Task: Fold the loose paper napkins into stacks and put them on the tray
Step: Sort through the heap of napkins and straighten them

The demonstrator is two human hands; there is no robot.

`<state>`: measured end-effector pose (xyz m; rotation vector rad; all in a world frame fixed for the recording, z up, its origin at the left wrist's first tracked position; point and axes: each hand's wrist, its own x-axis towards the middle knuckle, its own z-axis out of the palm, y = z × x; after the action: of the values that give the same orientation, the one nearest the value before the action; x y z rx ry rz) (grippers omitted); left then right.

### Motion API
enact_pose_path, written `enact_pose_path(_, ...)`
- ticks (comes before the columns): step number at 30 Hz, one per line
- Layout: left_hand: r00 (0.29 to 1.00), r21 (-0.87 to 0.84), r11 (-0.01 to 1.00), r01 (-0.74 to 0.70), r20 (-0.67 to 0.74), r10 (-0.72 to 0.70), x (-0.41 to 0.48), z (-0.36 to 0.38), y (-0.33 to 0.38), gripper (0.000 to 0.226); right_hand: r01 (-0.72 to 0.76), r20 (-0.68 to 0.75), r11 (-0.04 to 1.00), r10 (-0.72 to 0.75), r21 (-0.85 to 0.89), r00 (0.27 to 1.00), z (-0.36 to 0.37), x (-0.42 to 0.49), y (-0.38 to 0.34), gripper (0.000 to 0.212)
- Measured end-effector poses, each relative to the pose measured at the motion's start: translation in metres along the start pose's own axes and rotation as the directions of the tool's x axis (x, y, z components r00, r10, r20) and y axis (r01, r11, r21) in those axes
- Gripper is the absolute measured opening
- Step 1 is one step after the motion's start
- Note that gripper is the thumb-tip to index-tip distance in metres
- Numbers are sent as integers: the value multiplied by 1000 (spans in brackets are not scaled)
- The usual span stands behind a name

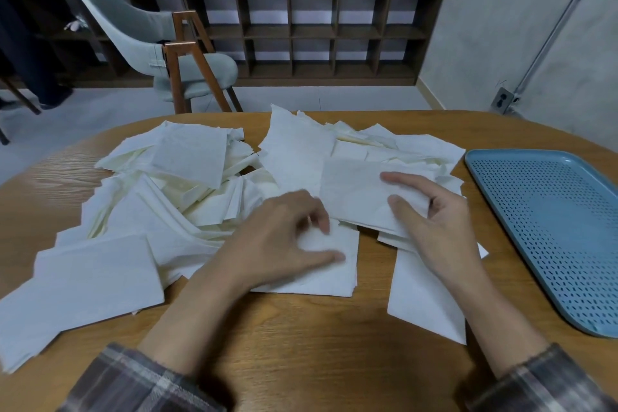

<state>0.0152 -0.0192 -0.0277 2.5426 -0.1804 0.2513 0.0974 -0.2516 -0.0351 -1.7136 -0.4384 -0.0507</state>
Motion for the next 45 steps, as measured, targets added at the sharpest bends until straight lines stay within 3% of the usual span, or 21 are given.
enact_pose_path(3, 993, 106, 993, -55, 114, 43, -2, 4, -1, 39, -5, 21, 999, 6, -34, 1000, 2, 0, 2, 37)
enact_pose_path(15, 984, 66, 988, -142, 113, 134, -1, 11, 8, 2, 46, 86, 995, -39, -85, 996, 7, -3, 3, 42)
enact_pose_path(20, 998, -118, 991, -58, 16, 60, -3, 6, 15, 9, 79, 103, 986, -65, -145, 993, 8, -5, -1, 44)
enact_pose_path(25, 991, -347, 938, -20, -134, -29, -3, -1, 24, 8, 125, 249, 978, -81, -166, 965, 7, -10, -4, 49)
enact_pose_path(28, 985, -408, 913, -14, -161, -57, -3, -1, 25, 11, 109, 295, 980, -56, -166, 954, 10, -12, -5, 34)
enact_pose_path(31, 984, -456, 890, -16, -166, -67, -3, 1, 27, 18, 91, 237, 984, -52, -155, 970, 12, -11, -5, 15)
enact_pose_path(33, 982, -491, 871, -27, -177, -69, -3, -1, 28, 10, 58, 199, 992, -34, -115, 979, 11, -10, -5, 9)
enact_pose_path(37, 990, -367, 930, 22, -123, -71, -5, -7, 26, 39, 23, 100, 999, -28, 47, 995, 8, -6, -7, 9)
enact_pose_path(39, 982, -357, 934, 28, -164, -92, -4, -9, 23, 28, 1, 71, 993, -9, 120, 997, 6, -4, -10, 9)
enact_pose_path(45, 952, -607, 794, 39, -219, -214, -2, -27, 15, 15, -191, 128, 897, 152, 399, 980, 3, -4, -11, 6)
